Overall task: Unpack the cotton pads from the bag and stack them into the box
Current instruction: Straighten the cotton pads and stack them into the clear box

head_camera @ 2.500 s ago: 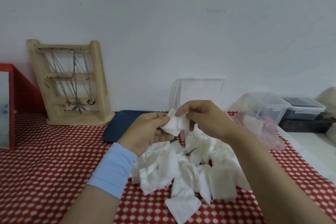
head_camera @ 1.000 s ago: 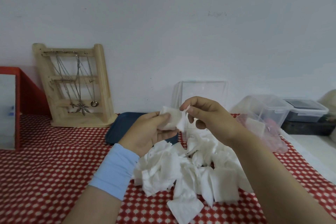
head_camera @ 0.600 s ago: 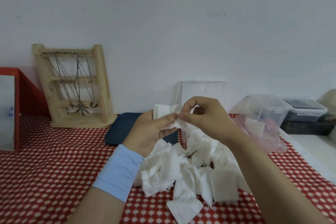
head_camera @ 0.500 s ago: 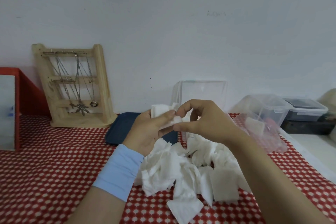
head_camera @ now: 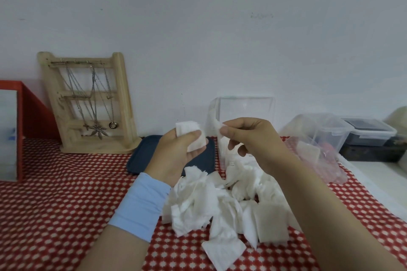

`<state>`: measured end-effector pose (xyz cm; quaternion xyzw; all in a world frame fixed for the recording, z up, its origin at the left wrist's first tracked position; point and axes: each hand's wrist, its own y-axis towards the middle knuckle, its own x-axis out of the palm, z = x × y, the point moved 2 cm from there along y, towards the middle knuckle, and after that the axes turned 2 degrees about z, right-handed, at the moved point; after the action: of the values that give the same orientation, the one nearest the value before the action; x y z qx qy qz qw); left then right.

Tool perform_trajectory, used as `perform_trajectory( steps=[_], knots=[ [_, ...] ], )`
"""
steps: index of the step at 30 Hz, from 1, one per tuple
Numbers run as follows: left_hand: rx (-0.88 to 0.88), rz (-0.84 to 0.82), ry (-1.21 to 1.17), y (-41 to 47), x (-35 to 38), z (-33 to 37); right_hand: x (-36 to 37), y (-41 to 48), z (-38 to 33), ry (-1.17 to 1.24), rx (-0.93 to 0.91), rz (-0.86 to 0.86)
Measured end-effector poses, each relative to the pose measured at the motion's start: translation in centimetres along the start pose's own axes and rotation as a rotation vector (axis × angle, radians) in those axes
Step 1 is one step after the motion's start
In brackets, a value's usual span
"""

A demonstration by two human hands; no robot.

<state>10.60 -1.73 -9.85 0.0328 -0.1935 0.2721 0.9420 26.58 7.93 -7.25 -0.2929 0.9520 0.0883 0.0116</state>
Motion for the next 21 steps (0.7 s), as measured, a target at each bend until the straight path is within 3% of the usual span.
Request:
perform_trajectory(
  steps=[5, 11, 15, 21],
  knots=[
    [0.024, -0.237, 0.123, -0.9, 1.3, 0.3, 0.3, 0.0, 0.5, 0.019, 0.177, -0.119],
    [-0.002, -0.187, 0.073, -0.4, 0.5, 0.1, 0.4, 0.1, 1.1, 0.195, 0.394, -0.264],
    [-0.005, -0.166, 0.063, -0.1, 0.2, -0.1, 0.2, 0.2, 1.0, 0.148, 0.408, -0.243],
    [0.016, -0.183, 0.131, -0.2, 0.5, -0.4, 0.2, 0.0, 0.3, -0.056, 0.266, -0.123]
  ],
)
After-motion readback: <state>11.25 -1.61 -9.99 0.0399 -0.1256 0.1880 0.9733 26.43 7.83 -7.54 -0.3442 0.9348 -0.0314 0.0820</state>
